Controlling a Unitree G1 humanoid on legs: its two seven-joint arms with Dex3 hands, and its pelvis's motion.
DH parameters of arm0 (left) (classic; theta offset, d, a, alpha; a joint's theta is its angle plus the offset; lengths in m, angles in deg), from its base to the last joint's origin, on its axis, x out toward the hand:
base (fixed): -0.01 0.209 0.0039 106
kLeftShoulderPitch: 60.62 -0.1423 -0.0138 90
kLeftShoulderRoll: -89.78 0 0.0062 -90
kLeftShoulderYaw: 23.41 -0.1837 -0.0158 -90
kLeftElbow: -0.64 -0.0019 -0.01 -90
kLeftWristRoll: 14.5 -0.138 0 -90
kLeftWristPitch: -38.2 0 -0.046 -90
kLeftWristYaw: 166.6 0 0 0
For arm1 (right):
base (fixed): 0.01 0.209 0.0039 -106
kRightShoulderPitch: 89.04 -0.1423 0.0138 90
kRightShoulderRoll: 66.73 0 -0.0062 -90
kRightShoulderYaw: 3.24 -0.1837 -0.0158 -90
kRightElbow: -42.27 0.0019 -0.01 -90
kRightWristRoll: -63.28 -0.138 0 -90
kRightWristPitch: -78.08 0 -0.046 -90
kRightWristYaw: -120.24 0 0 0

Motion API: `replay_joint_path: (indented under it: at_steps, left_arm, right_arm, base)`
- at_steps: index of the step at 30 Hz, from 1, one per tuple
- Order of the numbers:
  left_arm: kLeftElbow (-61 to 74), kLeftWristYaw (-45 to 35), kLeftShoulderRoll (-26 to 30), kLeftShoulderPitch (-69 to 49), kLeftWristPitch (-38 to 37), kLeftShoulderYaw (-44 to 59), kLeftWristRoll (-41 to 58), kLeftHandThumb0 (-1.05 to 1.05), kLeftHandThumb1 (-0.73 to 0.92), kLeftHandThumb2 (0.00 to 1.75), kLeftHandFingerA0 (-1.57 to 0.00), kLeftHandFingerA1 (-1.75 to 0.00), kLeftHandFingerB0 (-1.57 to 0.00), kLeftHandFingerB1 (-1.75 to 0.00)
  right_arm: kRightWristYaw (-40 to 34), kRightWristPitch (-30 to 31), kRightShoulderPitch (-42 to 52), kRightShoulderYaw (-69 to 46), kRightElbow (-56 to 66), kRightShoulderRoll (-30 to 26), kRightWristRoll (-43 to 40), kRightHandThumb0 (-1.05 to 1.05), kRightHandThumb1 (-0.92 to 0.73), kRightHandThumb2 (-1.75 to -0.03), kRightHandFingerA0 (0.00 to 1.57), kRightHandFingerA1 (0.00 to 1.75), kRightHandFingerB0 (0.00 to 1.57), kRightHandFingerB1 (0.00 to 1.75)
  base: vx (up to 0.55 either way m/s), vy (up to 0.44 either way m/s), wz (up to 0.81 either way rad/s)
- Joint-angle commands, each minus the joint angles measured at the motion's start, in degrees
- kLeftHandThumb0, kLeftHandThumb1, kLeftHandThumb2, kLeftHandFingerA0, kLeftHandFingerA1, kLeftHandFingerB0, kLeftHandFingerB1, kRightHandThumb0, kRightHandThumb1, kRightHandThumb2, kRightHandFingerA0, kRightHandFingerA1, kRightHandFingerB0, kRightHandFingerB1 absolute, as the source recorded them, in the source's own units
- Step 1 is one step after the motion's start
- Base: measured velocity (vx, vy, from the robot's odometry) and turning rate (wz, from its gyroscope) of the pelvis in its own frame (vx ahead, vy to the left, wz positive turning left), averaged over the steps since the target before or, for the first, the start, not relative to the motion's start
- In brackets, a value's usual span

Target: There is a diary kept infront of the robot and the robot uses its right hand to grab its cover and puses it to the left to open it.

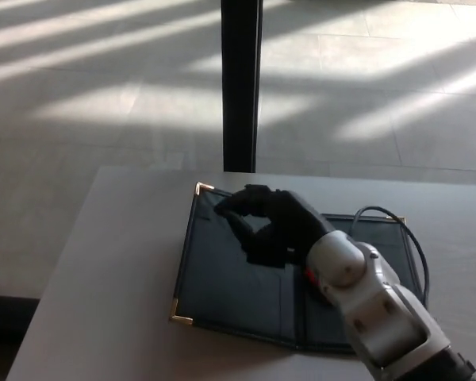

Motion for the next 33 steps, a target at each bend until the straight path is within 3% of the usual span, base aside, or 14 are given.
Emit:
replay_joint_path:
  at_steps: [1,6,7,9,10,11,12,14,23,24,29,30,32,33]
  left_arm:
    - [-0.07,-0.44,0.50,-1.61,0.18,0.67,0.12,-1.05,0.92,1.12,-0.23,-1.59,-0.14,-1.36]
    - [0.24,0.42,0.33,-1.81,0.31,0.98,0.38,-1.05,0.92,1.12,-0.23,-1.62,-0.18,-1.38]
    - [0.30,-0.30,0.14,-1.86,0.07,1.76,1.23,-1.05,0.59,1.51,-0.27,-1.17,-0.04,-0.99]
    - [0.21,0.16,0.10,-1.82,0.01,1.48,0.85,-1.05,0.61,1.52,-0.23,-1.14,0.00,-0.95]
    - [0.15,0.37,0.17,-1.99,-0.02,1.21,0.49,-1.05,0.92,1.12,-0.28,-1.63,-0.20,-1.40]
    - [-0.04,0.15,0.14,-2.08,0.01,1.43,0.69,-1.05,0.92,1.11,-0.27,-1.60,-0.18,-1.36]
    - [-0.09,0.07,0.06,-2.22,-0.06,1.52,0.77,-0.99,0.60,1.49,-0.22,-1.09,0.00,-0.91]
    - [-0.15,-0.01,0.12,-2.34,-0.05,1.42,0.62,-0.94,0.59,1.47,-0.21,-1.06,0.00,-0.89]
    - [0.00,-1.33,0.43,-3.41,0.05,2.10,1.17,-1.05,0.92,1.12,-0.23,-1.62,-0.15,-1.38]
    - [-0.06,-1.02,0.31,-3.31,-0.02,2.45,1.48,-0.91,0.56,1.44,-0.23,-1.05,0.00,-0.87]
    - [0.12,-1.05,0.26,-3.56,0.07,2.81,1.65,-0.86,0.55,1.42,-0.18,-1.00,0.00,-0.85]
    - [0.07,-0.83,0.30,-3.48,0.26,3.10,1.89,-1.05,0.92,1.10,-0.24,-1.63,-0.14,-1.38]
    - [0.00,0.01,0.31,-3.41,0.26,3.17,1.79,-1.05,0.92,1.12,-0.26,-1.63,-0.18,-1.39]
    - [-0.05,0.31,0.27,-3.30,0.29,3.42,1.98,-0.97,0.59,1.48,-0.23,-1.09,0.00,-0.90]
  right_arm:
    - [3.60,12.42,-7.34,-24.55,11.64,-2.46,-18.02,-0.86,-0.92,-0.74,0.31,0.47,0.24,0.41]
    - [2.44,18.26,-9.41,-37.96,22.13,-6.23,-22.89,-0.82,-0.92,-0.74,0.32,0.48,0.26,0.43]
    - [3.37,18.88,-8.83,-42.24,24.32,-9.58,-24.14,-0.81,-0.92,-0.75,0.31,0.47,0.26,0.44]
    - [3.90,18.52,-7.67,-47.82,24.78,-12.93,-26.11,-0.84,-0.92,-0.70,0.32,0.47,0.25,0.42]
    - [3.92,18.76,-7.03,-51.56,24.48,-14.71,-27.52,-0.84,-0.92,-0.70,0.32,0.45,0.26,0.41]
    - [3.93,18.99,-6.61,-53.33,24.26,-15.99,-27.64,-0.84,-0.92,-0.71,0.34,0.45,0.27,0.41]
    - [3.70,19.22,-6.33,-56.82,23.72,-17.38,-29.11,-0.82,-0.92,-0.71,0.32,0.45,0.26,0.42]
    - [4.70,18.44,-5.20,-59.71,22.51,-20.25,-29.89,-0.84,-0.92,-0.74,0.30,0.45,0.23,0.42]
    - [3.14,10.71,3.68,-75.54,11.84,-35.58,-25.70,-0.82,-0.92,-0.72,0.51,0.65,0.47,0.57]
    - [3.69,10.32,5.20,-78.43,10.39,-37.81,-25.89,-0.85,-0.92,-0.68,0.60,0.71,0.54,0.60]
    - [6.40,-0.78,16.35,-82.34,5.80,-43.06,-22.54,-0.81,-0.92,-0.74,0.62,0.81,0.52,0.70]
    - [6.84,-2.71,18.76,-83.86,3.90,-44.06,-22.50,-0.83,-0.92,-0.70,0.55,0.87,0.50,0.72]
    - [6.01,-2.58,21.59,-88.93,0.72,-45.80,-23.54,-0.81,-0.92,-0.69,0.52,0.99,0.47,0.82]
    - [4.69,-3.15,22.77,-90.28,-0.80,-46.54,-23.16,-0.82,-0.92,-0.70,0.50,1.00,0.44,0.87]
  base:
    - [0.00,0.000,0.00]
    - [0.00,0.000,0.00]
    - [0.00,0.000,0.00]
    - [0.00,0.000,0.00]
    - [0.00,0.000,0.00]
    - [0.00,0.000,0.00]
    - [0.00,0.000,0.00]
    - [0.00,0.000,0.00]
    - [0.00,0.000,0.00]
    - [0.00,0.000,0.00]
    - [0.00,0.000,0.00]
    - [0.00,0.000,0.00]
    - [0.00,0.000,0.00]
    - [0.00,0.000,0.00]
